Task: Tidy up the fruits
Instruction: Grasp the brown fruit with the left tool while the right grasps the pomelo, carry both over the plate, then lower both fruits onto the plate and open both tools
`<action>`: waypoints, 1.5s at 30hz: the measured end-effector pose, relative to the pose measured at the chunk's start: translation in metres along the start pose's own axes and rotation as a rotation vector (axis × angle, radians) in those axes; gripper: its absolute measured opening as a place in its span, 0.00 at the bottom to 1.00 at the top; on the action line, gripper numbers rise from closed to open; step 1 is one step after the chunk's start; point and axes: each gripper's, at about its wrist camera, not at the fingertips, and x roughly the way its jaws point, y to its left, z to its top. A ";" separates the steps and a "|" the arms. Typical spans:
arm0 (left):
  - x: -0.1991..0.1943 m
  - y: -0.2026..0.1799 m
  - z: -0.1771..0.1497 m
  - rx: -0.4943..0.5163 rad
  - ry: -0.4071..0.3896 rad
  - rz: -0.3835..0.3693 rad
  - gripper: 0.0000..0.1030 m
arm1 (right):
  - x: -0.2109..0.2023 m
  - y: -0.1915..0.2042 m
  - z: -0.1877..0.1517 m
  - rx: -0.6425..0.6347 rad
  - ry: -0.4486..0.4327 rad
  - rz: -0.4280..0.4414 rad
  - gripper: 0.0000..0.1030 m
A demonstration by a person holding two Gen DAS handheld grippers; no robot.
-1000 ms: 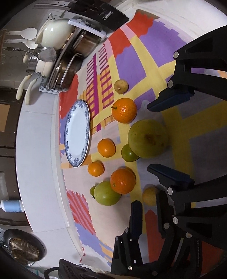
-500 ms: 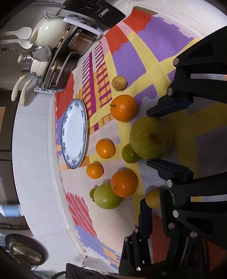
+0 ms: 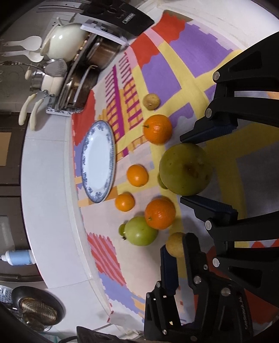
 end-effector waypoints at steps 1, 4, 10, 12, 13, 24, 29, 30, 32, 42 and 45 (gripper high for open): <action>-0.002 0.003 0.004 -0.002 -0.007 0.004 0.28 | -0.002 0.000 0.003 -0.001 -0.007 -0.003 0.49; -0.005 0.012 0.016 -0.005 -0.028 0.021 0.28 | -0.005 0.000 0.018 0.000 -0.030 -0.008 0.49; 0.000 0.039 0.050 -0.019 -0.042 0.041 0.28 | 0.009 -0.003 0.056 0.004 -0.032 0.005 0.49; 0.007 0.048 0.062 -0.024 -0.036 0.045 0.28 | 0.017 -0.004 0.068 0.005 -0.022 0.010 0.49; 0.011 0.051 0.067 -0.027 -0.031 0.044 0.28 | 0.023 -0.005 0.075 0.005 -0.016 0.009 0.49; 0.079 0.096 0.123 -0.066 0.061 0.097 0.28 | 0.089 -0.035 0.139 0.017 0.059 -0.019 0.49; 0.114 0.112 0.142 -0.083 0.123 0.127 0.28 | 0.123 -0.050 0.159 0.078 0.128 0.021 0.49; 0.118 0.114 0.143 -0.085 0.131 0.136 0.28 | 0.130 -0.052 0.162 0.089 0.141 0.030 0.49; 0.128 0.119 0.147 -0.085 0.147 0.149 0.28 | 0.141 -0.052 0.165 0.087 0.166 0.029 0.49; 0.149 0.132 0.158 -0.109 0.187 0.133 0.28 | 0.167 -0.049 0.172 0.056 0.216 0.019 0.49; 0.151 0.131 0.157 -0.107 0.194 0.136 0.28 | 0.172 -0.049 0.171 0.049 0.232 0.018 0.49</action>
